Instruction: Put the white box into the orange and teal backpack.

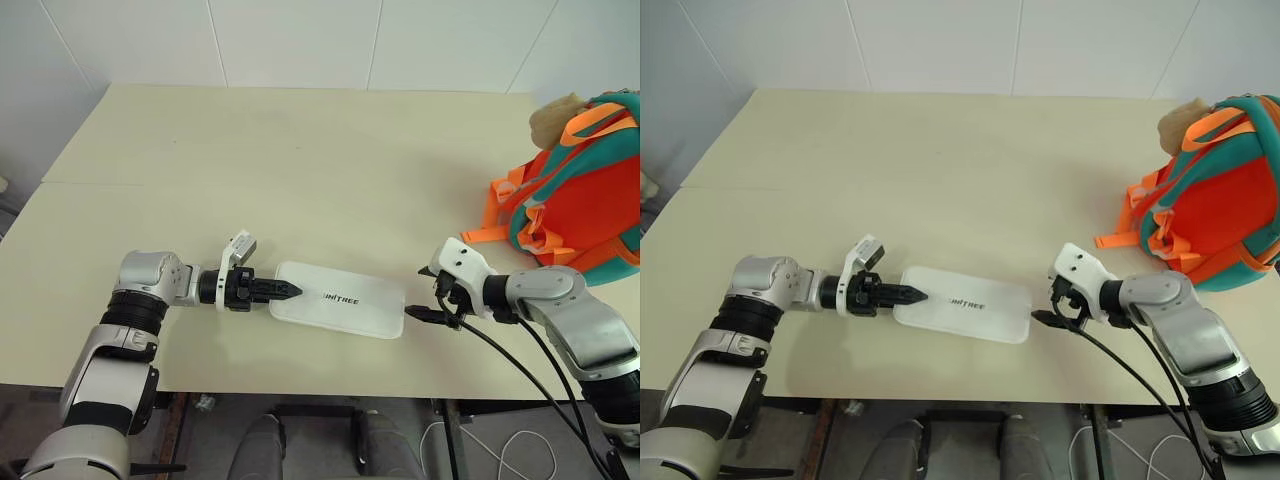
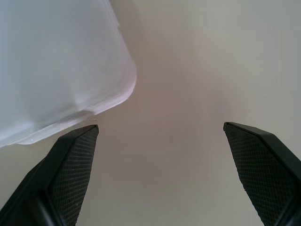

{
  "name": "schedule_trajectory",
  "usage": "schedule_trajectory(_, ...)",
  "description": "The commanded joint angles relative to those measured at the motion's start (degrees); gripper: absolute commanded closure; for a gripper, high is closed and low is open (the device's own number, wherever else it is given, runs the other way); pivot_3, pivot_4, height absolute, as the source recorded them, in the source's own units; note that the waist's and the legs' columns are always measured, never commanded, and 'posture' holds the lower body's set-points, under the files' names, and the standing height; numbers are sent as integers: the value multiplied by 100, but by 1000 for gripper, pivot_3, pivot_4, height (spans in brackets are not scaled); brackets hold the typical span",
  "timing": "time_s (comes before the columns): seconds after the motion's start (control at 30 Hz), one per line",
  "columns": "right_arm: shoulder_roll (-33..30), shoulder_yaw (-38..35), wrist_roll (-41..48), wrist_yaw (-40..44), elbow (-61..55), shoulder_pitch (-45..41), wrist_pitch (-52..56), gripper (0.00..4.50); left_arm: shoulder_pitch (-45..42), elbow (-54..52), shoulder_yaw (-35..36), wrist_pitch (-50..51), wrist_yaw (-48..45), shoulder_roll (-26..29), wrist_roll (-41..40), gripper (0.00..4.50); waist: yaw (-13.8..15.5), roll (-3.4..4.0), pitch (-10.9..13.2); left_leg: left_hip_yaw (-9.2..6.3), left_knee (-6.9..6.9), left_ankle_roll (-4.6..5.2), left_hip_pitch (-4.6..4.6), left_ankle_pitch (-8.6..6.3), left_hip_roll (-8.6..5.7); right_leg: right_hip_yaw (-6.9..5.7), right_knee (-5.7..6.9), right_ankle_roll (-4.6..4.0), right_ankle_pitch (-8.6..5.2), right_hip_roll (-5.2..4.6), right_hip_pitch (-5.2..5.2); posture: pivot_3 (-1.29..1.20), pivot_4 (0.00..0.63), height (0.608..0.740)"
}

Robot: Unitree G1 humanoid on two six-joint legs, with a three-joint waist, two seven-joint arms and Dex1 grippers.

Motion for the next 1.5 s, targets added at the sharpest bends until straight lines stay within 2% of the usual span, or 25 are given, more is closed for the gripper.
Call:
schedule_trajectory(0.03,179,-1002,470,-393,-379,22,367,0,-36,-116,-339,-226,68,295,411,3226,-1,-1,0,0,-1,0,-1,0,1,0,-1,0,0,0,0,0,150,740)
schedule_trajectory(0.17,427,-1889,902,-878,-793,148,1028,0,-49,-364,-134,-119,72,453,202,3227,-16,-1,0,1,-13,0,1,0,5,0,-1,3,2,2,-4,0,150,740)
schedule_trajectory(0.33,600,-3240,1384,-1362,-1446,622,1737,0,-67,-740,653,315,335,540,-220,3228,3,-3,1,-1,-34,-1,2,0,7,-2,0,13,6,3,-11,0,150,740)
schedule_trajectory(0.5,577,-3934,1474,-1791,-1508,749,1919,0,-107,-981,1421,621,780,461,-493,3230,-9,-2,1,4,-45,0,2,0,6,0,-10,20,10,2,-14,0,150,740)
schedule_trajectory(0.7,711,-3456,717,-2727,-325,289,1141,0,-113,-1194,1812,766,1251,244,-595,3236,-11,-2,1,11,-44,0,3,1,3,6,-18,11,6,-1,-13,0,150,740)
schedule_trajectory(0.9,1316,-3013,125,-3691,1529,-1018,-86,0,50,-1599,2077,950,1639,75,-746,3236,-35,1,3,15,-58,-5,5,5,4,9,-11,45,25,0,-22,0,150,740)
schedule_trajectory(1.2,1613,-2908,-215,-4345,3843,-2393,-2013,0,457,-2168,2713,1274,2173,-15,-1016,3238,-29,2,4,16,-76,-10,-3,5,4,9,-14,49,21,1,-34,0,150,740)
schedule_trajectory(1.3,1688,-2921,-166,-4407,4207,-2657,-2479,624,581,-2341,2945,1367,2365,-73,-1106,3238,-35,2,4,16,-75,-12,-2,6,4,9,-12,50,21,1,-33,0,150,740)
schedule_trajectory(1.5,1768,-2745,46,-4078,3955,-2774,-2426,2648,731,-2492,3325,1445,2643,-27,-1184,3238,-65,2,4,15,-75,-16,0,9,4,9,-7,51,22,1,-33,0,150,740)
